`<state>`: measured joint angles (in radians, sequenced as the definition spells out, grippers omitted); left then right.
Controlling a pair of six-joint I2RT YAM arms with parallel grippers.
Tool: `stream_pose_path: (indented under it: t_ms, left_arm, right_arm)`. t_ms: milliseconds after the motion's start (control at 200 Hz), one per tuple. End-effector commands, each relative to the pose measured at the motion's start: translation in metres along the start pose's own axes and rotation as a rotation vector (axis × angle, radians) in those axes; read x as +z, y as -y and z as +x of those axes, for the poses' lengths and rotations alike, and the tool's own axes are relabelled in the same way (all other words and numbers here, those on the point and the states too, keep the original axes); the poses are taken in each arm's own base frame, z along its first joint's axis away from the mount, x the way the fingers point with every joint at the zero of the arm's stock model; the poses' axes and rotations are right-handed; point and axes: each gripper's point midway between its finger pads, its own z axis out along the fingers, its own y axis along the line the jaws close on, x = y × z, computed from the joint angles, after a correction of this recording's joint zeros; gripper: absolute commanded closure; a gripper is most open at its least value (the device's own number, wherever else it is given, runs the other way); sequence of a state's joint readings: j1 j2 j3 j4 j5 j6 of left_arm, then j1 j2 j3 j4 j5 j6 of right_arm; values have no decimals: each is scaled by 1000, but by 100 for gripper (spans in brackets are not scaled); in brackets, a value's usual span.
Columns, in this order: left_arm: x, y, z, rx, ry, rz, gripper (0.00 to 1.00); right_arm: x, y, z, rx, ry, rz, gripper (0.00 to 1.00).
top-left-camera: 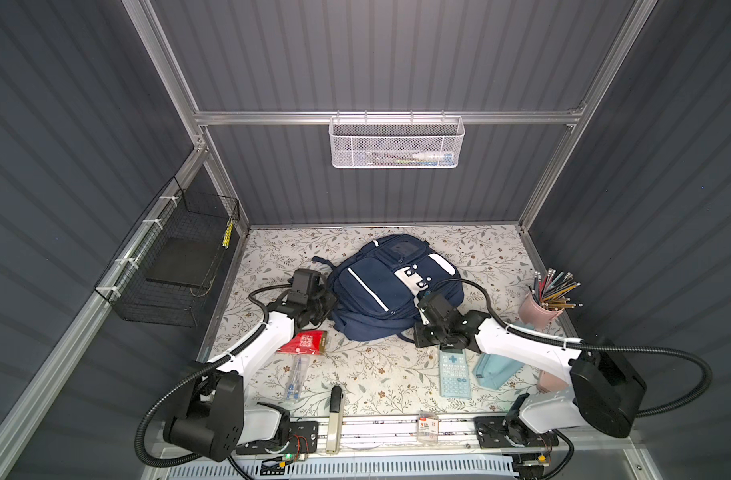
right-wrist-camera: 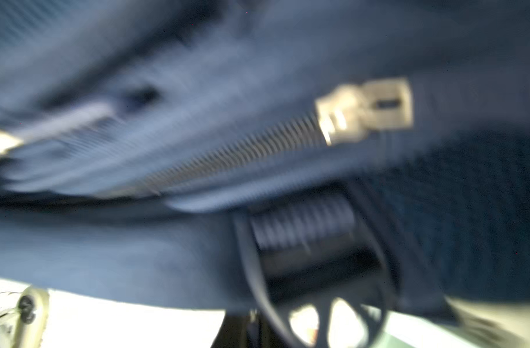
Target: Pack the student bag
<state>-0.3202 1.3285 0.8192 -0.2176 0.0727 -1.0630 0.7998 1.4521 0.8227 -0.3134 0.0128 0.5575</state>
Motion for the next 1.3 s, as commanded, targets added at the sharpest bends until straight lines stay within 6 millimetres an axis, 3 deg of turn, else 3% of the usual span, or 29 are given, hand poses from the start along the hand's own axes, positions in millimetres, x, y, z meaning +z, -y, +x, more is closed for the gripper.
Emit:
stream_pose_path:
  t_ms: [0, 55, 100, 175, 310, 395, 495, 555, 645, 745, 860, 1011, 1076, 1176, 1236, 1291]
  left_arm:
    - [-16, 14, -26, 41, 96, 25, 24]
    - [-21, 16, -28, 43, 107, 36, 23]
    - [-26, 18, -29, 54, 110, 35, 21]
    - [-34, 26, -29, 81, 104, 55, 19]
    - [-52, 69, -14, 146, 20, 244, 7]
    - [-64, 85, 0, 137, 3, 328, 5]
    - [-65, 100, 24, 166, -4, 373, 3]
    - [-52, 93, 40, 161, -37, 327, 5]
    - [-31, 63, 62, 72, -81, 250, 11]
    - [-29, 55, 82, 62, -76, 260, 13]
    - [-24, 32, 102, 120, -78, 107, 10]
    - [1, 1, 120, 82, -71, 28, 1]
    - [6, 6, 123, 57, -78, 53, 1]
    - [-11, 17, 133, 51, -87, 54, 1]
    - [-21, 10, 133, 42, -43, 35, 0]
    - [-15, -2, 136, 0, -42, 21, 0]
  right_arm:
    - [10, -25, -16, 37, 5, -36, 88]
    - [10, -42, -21, -3, 8, -55, 81]
    - [8, -56, -21, -39, 12, -68, 68]
    - [3, -59, -22, -21, 8, -46, 48]
    - [-29, -14, -26, 57, 82, 96, 36]
    - [-52, 11, -26, 111, 116, 102, 30]
    - [-66, 30, -26, 162, 144, 88, 34]
    - [-66, 23, -25, 149, 138, 30, 39]
    - [-61, -2, -19, 87, 148, -44, 39]
    - [-43, -13, -12, 4, 143, -41, 39]
    - [-20, -23, -3, -39, 110, -96, 40]
    - [-3, -13, 4, -26, 103, -52, 40]
    - [-2, -10, 5, -10, 112, -49, 40]
    - [-5, -6, 6, 3, 126, -41, 40]
    - [-8, -2, 7, 16, 143, -36, 40]
    - [-11, 0, 7, 24, 169, -39, 40]
